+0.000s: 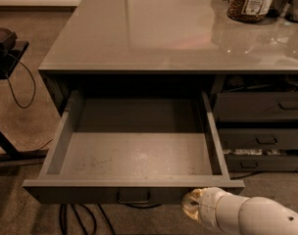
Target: Close top drawer
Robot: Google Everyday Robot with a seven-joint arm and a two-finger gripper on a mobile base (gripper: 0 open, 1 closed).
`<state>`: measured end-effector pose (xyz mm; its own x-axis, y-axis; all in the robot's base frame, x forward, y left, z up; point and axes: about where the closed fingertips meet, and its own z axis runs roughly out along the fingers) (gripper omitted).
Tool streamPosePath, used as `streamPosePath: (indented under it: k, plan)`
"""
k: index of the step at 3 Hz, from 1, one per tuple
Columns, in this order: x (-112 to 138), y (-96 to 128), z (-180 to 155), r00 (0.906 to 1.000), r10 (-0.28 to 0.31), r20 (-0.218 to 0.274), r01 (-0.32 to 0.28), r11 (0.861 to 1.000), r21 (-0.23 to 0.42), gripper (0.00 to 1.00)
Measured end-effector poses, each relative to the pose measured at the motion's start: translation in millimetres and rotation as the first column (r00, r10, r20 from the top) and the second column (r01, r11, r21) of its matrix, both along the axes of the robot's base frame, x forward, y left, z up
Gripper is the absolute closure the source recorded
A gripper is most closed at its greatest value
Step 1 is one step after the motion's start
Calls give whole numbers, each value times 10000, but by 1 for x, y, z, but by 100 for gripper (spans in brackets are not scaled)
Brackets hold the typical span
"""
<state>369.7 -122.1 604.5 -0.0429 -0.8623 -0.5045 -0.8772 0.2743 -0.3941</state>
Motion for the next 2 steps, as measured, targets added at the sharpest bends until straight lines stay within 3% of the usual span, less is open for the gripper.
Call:
streamPosePath:
  k: [1,2]
  plan:
    - [20,18,-4,9993,155,333,-166,9993,338,100]
    - [48,30,8,9937,16,1119,-81,9983,573,100]
